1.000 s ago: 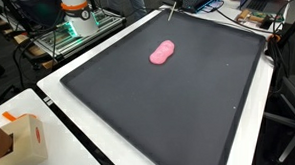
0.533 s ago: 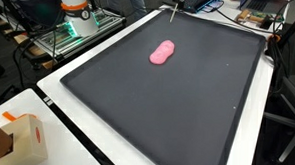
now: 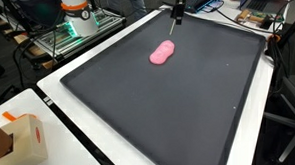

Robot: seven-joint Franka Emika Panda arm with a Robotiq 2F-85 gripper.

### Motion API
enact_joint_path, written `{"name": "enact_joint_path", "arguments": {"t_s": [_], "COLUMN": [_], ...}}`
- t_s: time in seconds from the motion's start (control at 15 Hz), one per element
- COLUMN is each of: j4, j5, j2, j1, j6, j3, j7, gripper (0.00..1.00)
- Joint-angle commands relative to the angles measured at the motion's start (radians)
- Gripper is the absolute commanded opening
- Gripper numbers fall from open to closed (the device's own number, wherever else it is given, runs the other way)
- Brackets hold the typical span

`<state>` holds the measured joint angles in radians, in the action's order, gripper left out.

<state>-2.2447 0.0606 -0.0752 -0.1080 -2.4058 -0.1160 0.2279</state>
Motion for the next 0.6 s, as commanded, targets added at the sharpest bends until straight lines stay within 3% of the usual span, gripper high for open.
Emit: {"name": "enact_joint_path", "arguments": {"t_s": [0.0,0.53], "j4": [-0.049,-0.12], "j5": [-0.065,-0.044], "j2": [-0.012,-0.03], "j1": [0.022,0.047], "j6": [-0.041,-0.129], "j3": [0.003,0.016], "j7": [0.096,0.129], "gripper": [0.06,0.06]}}
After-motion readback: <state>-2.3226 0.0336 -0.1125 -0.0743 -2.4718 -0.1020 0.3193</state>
